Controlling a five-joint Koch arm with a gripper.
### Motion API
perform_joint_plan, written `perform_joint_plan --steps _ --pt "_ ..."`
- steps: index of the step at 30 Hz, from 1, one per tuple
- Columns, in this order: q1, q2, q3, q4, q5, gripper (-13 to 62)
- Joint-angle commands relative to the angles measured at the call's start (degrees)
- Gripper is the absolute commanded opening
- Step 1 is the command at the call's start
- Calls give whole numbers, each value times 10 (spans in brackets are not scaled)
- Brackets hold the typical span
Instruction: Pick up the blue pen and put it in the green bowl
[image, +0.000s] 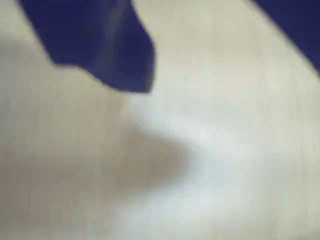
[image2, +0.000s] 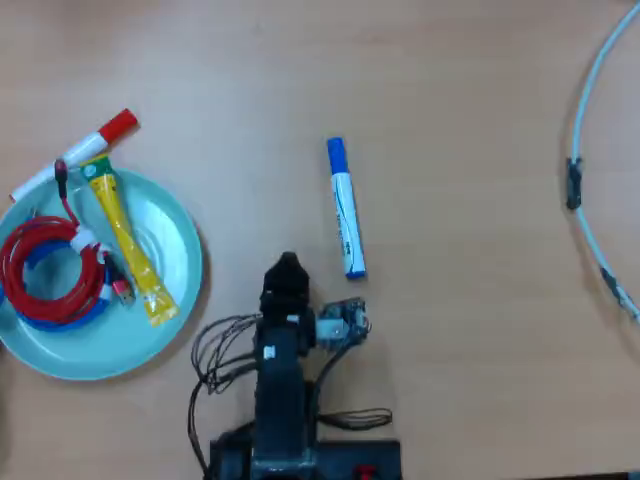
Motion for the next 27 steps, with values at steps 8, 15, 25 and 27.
perform_joint_plan --steps 8,15,25,27 --pt "1 -29 -254 148 9 368" --pt "5 -185 -501 270 51 368" --pt "46 -278 -592 310 311 368" --pt "53 -299 -593 310 362 367"
